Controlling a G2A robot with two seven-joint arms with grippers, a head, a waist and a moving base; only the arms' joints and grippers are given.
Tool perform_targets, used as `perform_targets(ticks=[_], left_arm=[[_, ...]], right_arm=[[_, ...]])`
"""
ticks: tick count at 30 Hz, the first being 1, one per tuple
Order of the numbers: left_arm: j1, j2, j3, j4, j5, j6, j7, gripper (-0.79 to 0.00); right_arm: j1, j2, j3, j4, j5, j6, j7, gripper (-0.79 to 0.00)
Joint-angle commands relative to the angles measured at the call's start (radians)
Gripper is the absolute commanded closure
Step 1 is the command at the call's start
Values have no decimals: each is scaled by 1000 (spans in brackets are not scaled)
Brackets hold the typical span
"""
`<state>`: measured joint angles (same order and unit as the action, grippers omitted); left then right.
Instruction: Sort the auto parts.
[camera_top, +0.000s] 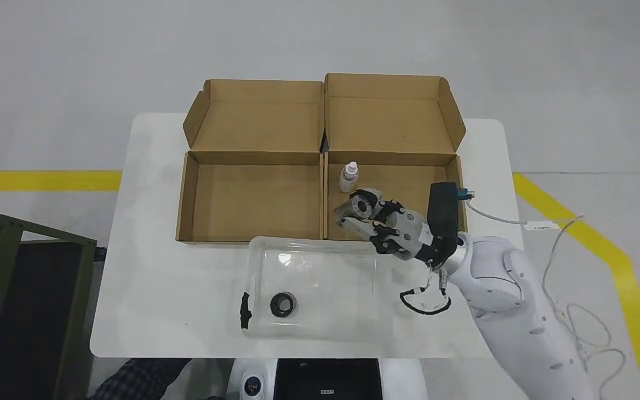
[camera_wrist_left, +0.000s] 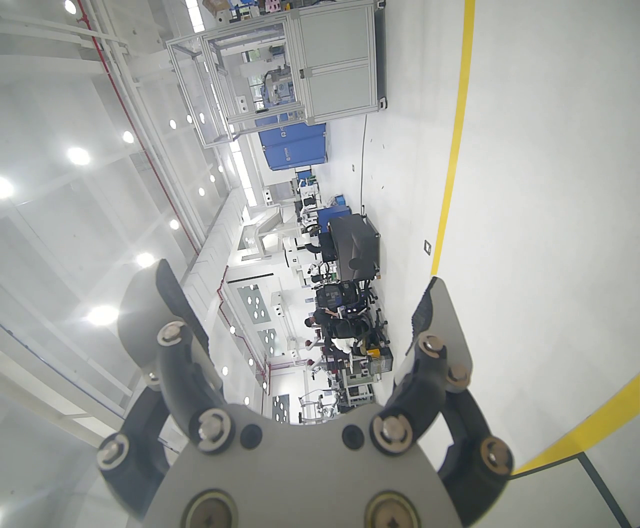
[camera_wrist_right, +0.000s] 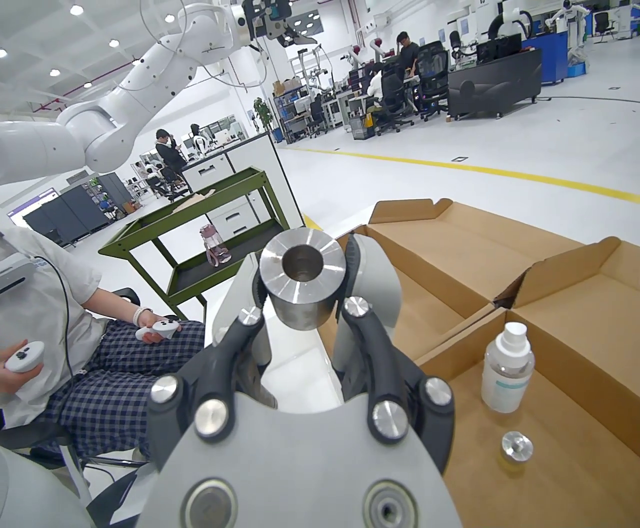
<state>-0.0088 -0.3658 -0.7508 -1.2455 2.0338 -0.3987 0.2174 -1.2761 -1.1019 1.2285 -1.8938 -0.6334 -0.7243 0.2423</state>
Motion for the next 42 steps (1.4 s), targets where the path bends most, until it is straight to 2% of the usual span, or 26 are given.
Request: perform_targets(ticks=[1,13,24,42], left_arm=[[0,0,0,0,0,0,0,-785],[0,0,0,0,0,0,0,-785],[0,0,0,0,0,0,0,-785],[0,0,0,0,0,0,0,-785]], right_arm=[[24,-3,-15,7,-28,30,9,0],[176,-44,-184,79,-162,188,13,0],[340,-96,-341,201,-306,321,34,0],[596,-221,-570,478,-381,482,127,0]])
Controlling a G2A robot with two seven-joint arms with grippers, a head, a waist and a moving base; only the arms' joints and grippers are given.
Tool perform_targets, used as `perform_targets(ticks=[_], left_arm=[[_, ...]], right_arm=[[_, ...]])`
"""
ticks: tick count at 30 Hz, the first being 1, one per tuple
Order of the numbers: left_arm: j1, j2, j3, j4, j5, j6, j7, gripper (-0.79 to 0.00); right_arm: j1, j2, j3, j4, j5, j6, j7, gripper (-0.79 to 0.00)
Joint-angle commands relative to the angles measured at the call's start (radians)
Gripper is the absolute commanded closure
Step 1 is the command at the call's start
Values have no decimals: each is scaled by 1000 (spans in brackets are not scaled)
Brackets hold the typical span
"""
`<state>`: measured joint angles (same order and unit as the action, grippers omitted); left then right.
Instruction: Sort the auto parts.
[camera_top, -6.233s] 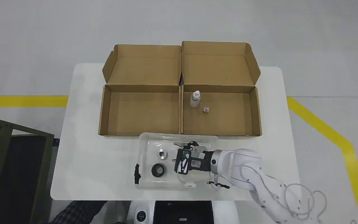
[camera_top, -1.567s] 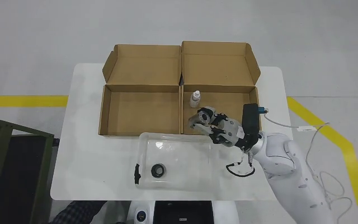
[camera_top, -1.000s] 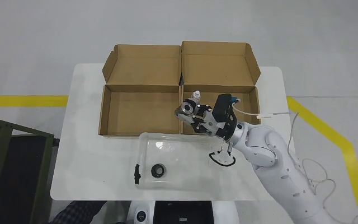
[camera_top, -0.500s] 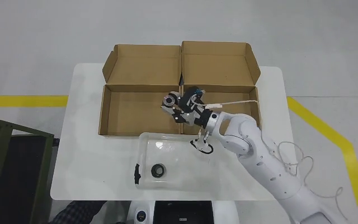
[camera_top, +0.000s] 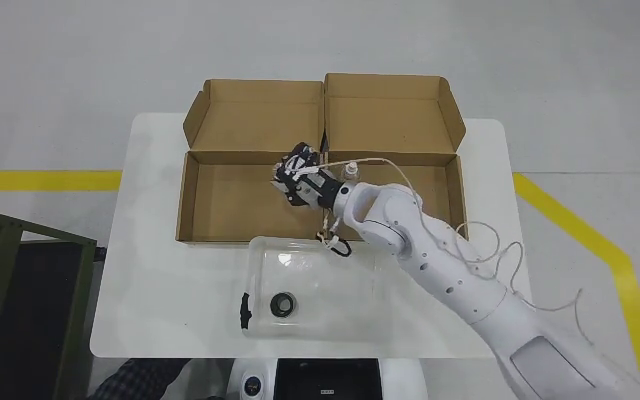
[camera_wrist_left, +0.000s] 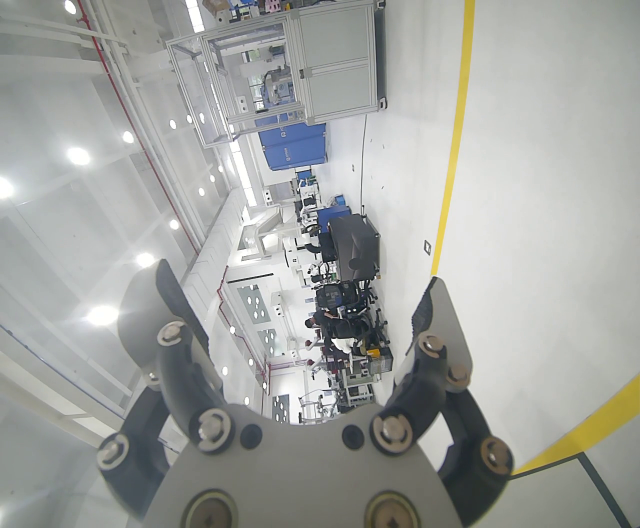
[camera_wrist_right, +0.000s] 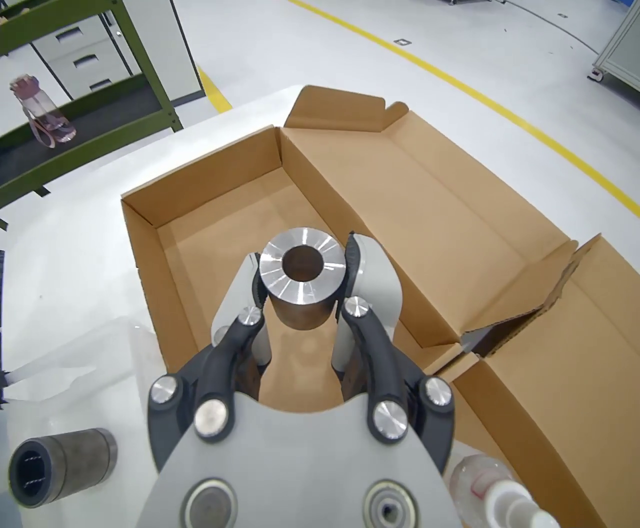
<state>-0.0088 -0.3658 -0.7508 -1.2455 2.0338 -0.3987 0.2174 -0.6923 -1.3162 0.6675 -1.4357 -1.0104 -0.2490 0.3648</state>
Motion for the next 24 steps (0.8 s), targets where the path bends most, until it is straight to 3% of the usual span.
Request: perform_targets(ticks=[1,22,24], left_arm=[[0,0,0,0,0,0,0,-785],[0,0,0,0,0,0,0,-785],[0,0,0,0,0,0,0,-785]], right_arm=[[24,-14,-18,36,-9,12,9,0],[120,-118,-109,275,-91,62,80,0],[122,-127,-114,287,-97,62,80,-55]])
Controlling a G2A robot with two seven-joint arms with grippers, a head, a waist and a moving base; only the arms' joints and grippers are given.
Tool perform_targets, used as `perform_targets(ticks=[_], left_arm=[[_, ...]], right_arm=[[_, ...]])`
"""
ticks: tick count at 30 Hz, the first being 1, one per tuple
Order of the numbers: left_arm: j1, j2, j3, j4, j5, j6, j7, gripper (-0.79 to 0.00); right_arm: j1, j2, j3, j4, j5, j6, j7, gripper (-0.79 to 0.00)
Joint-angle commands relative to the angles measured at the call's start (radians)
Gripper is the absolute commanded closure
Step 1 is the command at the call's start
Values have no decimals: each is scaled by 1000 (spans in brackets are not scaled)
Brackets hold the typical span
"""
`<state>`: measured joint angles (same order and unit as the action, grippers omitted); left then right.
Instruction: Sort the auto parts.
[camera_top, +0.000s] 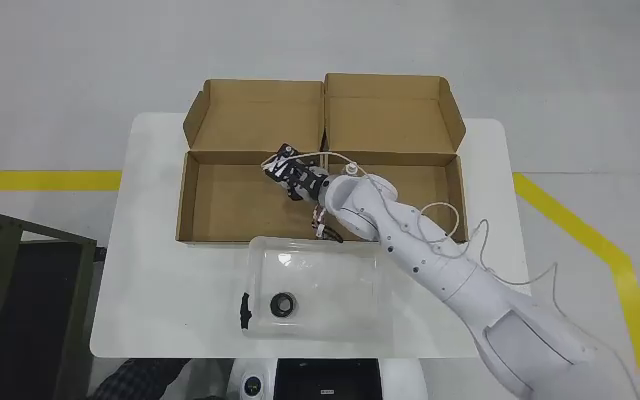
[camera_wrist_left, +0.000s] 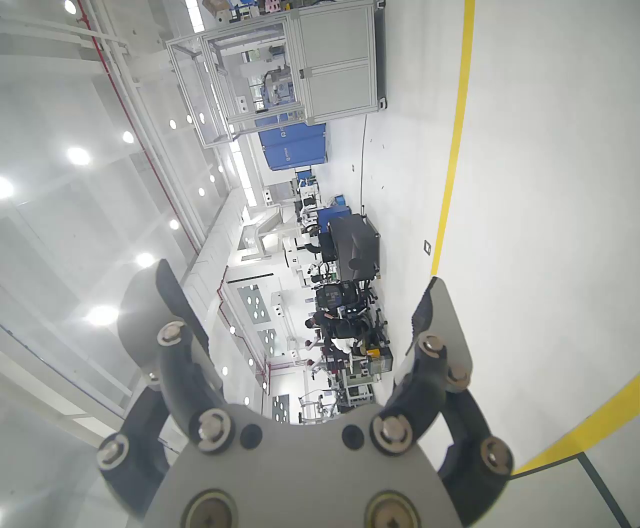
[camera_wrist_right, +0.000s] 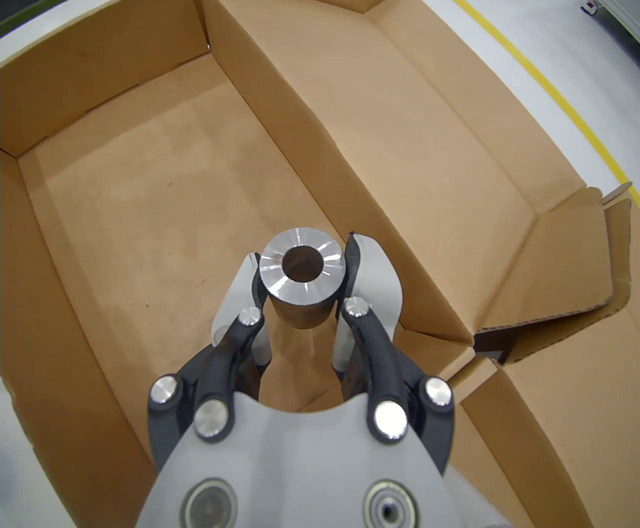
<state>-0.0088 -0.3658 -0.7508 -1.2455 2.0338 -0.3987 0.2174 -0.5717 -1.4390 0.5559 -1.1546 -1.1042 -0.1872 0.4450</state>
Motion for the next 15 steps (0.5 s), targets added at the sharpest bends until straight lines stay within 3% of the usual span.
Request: perform_targets(ticks=[1,5,11,15], left_arm=[[0,0,0,0,0,0,0,-785],[0,0,0,0,0,0,0,-785],[0,0,0,0,0,0,0,-785],[0,0,0,0,0,0,0,-785]], right_arm=[[2,-7,-4,12,-6,-1,1,-74],[1,-20,-7,32,-16,-5,4,-154],[-7,-33,-4,53,-27,-14,10,-206],[-18,-39,7,53,-24,-18,10,-296]])
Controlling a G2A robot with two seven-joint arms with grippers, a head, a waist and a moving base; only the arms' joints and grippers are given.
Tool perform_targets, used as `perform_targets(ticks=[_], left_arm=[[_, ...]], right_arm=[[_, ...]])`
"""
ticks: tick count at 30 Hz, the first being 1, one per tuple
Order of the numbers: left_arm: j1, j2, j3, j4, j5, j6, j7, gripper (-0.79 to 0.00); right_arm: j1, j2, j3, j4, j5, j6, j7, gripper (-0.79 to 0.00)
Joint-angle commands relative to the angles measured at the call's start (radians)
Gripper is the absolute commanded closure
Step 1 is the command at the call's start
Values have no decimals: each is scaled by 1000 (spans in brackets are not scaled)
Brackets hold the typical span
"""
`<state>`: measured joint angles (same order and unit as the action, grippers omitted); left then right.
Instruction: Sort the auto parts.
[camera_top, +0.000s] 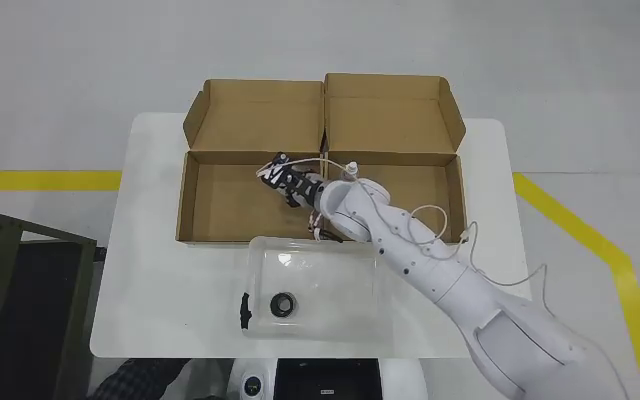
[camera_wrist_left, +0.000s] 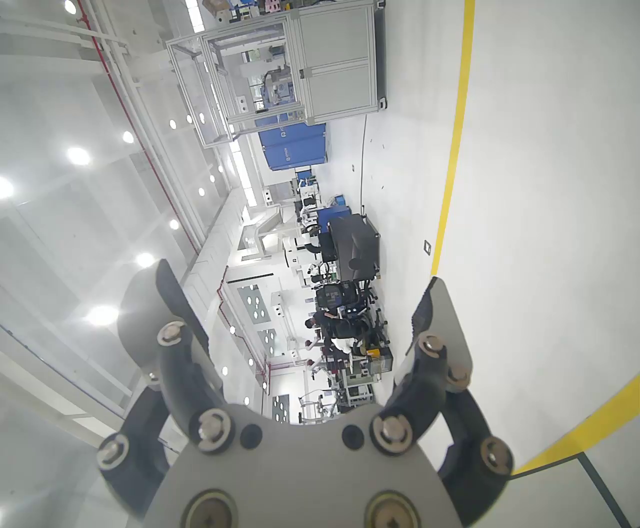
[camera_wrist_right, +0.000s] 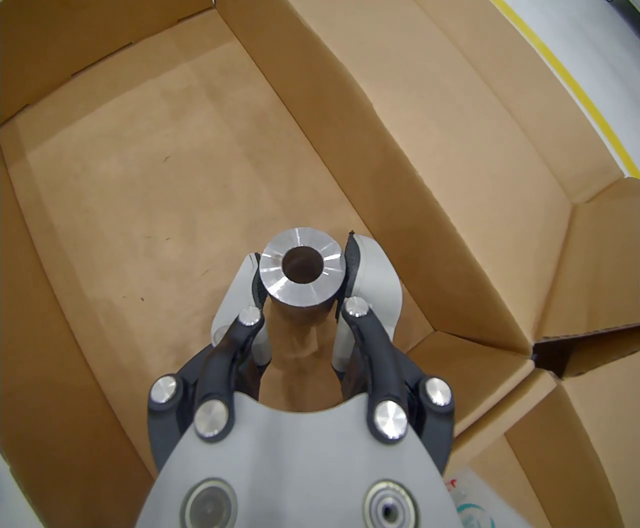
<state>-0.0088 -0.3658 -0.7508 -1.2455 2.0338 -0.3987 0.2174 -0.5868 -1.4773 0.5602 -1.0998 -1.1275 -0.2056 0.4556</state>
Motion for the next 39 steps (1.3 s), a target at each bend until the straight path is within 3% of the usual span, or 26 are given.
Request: perform_targets(ticks=[1,8,13,26,39], left_arm=[[0,0,0,0,0,0,0,-785],[0,0,0,0,0,0,0,-785],[0,0,0,0,0,0,0,-785],[0,0,0,0,0,0,0,-785],[0,0,0,0,0,0,0,-785]], right_arm=[[-7,-2,6,-4,-3,-1,-1,-317],[-42,9,51,-63,-37,-3,-10,-360],[-104,37,107,-208,-84,-36,-9,-366],[-397,142,285,-682,-226,-297,66,-354],[-656,216,433,-900,-312,-525,40,-354]])
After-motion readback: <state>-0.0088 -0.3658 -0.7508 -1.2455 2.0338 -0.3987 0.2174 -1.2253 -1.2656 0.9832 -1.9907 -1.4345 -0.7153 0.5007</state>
